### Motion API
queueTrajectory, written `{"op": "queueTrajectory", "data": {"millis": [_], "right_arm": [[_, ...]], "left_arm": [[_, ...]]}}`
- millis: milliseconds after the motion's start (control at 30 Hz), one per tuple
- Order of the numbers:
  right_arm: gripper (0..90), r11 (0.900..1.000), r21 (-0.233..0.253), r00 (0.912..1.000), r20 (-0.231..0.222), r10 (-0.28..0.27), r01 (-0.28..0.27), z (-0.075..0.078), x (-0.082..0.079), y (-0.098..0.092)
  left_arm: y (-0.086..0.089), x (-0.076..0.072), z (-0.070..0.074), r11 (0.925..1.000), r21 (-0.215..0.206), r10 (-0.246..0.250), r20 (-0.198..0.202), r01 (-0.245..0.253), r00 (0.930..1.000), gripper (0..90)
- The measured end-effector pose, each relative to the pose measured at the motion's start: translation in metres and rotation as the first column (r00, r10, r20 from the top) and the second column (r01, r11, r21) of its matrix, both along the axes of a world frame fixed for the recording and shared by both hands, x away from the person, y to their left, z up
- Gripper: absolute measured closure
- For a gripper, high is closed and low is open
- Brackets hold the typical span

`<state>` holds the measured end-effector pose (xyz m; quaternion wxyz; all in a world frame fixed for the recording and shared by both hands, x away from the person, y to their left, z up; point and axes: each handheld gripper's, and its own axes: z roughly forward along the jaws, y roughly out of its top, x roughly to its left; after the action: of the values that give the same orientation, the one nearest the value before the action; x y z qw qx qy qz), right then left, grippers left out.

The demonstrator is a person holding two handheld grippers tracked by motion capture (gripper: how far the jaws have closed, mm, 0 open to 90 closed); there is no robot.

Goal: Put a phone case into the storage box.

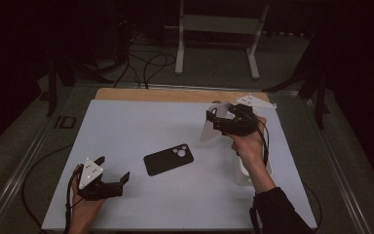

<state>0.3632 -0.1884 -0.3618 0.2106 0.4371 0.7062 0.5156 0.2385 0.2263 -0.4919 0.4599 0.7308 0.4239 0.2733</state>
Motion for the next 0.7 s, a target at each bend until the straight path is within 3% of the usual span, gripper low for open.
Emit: {"op": "queueTrajectory", "data": {"millis": [700], "right_arm": [[17.0,0.998,-0.012,0.9981,-0.001,-0.061,0.061,0.004,0.019,-0.013]], "left_arm": [[0.000,0.000,0.000,0.9999,0.004,0.009,0.002,-0.009,1.0000,0.0]]}}
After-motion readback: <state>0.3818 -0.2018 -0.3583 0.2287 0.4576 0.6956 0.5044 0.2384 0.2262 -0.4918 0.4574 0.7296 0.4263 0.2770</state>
